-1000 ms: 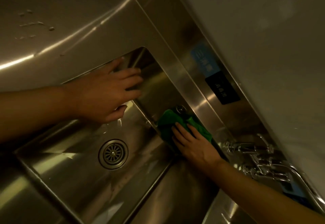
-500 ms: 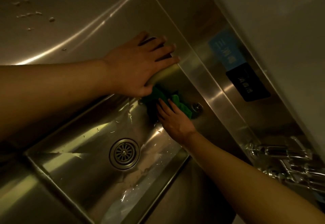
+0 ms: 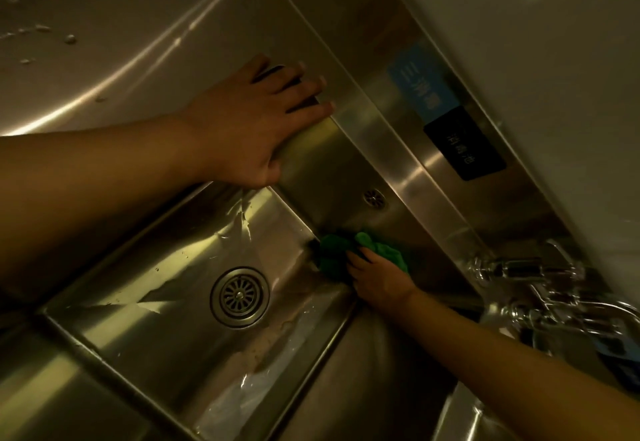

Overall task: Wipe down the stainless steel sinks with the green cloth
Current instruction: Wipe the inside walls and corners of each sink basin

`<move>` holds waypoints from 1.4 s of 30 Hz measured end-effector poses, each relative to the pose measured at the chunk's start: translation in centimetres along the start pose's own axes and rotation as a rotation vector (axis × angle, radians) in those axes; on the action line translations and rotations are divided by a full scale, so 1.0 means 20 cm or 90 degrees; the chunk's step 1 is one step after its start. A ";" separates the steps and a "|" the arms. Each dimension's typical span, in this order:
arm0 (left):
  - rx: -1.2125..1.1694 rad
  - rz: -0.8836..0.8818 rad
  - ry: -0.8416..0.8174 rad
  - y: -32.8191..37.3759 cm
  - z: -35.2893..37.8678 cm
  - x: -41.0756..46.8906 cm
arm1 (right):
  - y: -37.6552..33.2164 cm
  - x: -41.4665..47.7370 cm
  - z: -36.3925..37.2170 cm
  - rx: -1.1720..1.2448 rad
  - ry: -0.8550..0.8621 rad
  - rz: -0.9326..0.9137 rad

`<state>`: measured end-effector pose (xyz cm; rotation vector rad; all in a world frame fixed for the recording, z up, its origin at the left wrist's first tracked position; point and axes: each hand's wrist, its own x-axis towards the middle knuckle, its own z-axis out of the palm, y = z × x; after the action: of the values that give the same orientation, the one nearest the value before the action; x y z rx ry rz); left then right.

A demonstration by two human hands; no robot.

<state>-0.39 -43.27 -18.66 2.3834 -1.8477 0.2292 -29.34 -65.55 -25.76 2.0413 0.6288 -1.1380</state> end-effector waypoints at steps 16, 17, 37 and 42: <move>-0.065 0.078 -0.174 -0.06 -0.22 -0.40 | -0.06 -0.12 -0.52 0.428 0.269 0.263; -0.070 0.079 -0.176 -0.08 -0.24 -0.42 | -0.06 -0.06 -0.58 0.480 0.292 0.279; -0.270 0.009 -0.111 -0.09 -0.26 -0.52 | -0.19 0.80 -0.55 0.788 0.403 0.253; -0.256 0.030 -0.112 -0.10 -0.25 -0.51 | -0.43 0.98 -0.67 0.889 0.485 0.326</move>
<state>-1.16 -32.16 -15.70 2.1397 -1.8108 -0.3277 -18.49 -48.31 -40.84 3.5410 -0.6297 -0.3664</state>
